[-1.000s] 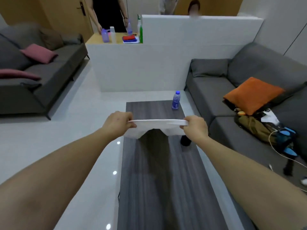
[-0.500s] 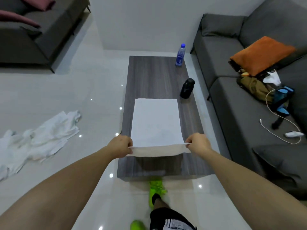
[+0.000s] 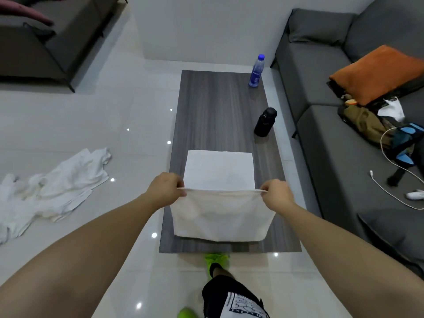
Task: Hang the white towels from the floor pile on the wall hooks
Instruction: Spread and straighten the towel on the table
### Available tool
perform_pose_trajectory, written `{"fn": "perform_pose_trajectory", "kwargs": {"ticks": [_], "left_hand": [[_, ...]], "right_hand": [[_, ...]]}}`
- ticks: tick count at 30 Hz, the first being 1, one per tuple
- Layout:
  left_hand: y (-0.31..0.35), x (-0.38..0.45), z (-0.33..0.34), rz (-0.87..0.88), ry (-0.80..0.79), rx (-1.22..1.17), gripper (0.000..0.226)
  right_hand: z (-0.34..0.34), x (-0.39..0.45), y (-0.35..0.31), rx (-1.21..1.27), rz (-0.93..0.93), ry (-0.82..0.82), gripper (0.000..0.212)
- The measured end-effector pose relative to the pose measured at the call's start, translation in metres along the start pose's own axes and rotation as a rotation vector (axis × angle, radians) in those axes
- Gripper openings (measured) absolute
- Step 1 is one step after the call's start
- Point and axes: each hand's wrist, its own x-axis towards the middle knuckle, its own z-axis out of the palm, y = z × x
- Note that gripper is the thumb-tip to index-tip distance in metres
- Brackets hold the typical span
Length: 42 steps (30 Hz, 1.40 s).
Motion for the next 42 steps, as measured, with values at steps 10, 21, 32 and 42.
{"fn": "perform_pose_trajectory", "kwargs": {"ticks": [10, 21, 32, 42], "left_hand": [[0.020, 0.206, -0.034, -0.097, -0.021, 0.041, 0.028], [-0.033, 0.253, 0.088, -0.336, -0.265, -0.052, 0.042], [-0.033, 0.132, 0.238, 0.161, -0.414, 0.192, 0.036], [-0.031, 0.079, 0.296, 0.232, -0.087, 0.286, 0.034]], "right_hand": [[-0.038, 0.191, -0.042, -0.032, 0.005, -0.011, 0.030], [0.084, 0.246, 0.019, 0.128, 0.268, -0.325, 0.039], [0.239, 0.100, 0.044, -0.202, -0.192, -0.386, 0.042], [0.279, 0.059, 0.077, -0.236, -0.329, -0.049, 0.030]]}}
